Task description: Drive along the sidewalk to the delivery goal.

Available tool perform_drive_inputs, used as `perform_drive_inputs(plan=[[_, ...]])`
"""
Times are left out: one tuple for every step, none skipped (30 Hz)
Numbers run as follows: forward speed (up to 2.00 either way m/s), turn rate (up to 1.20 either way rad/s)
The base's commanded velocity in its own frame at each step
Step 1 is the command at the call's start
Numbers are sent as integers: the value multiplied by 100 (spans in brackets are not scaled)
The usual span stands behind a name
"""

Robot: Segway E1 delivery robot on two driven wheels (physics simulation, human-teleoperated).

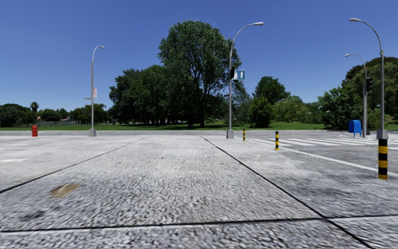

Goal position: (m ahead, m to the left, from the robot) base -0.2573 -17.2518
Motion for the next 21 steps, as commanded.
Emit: perform_drive_inputs(plan=[[200, 0], [200, 0], [200, 0], [200, 0], [200, 0], [200, 0], [200, 0], [200, 0], [200, 0], [200, 0], [200, 0], [200, 0], [200, 0], [200, 0], [200, 0], [200, 0], [200, 0], [200, 0], [200, 0], [200, 0], [200, 0]])
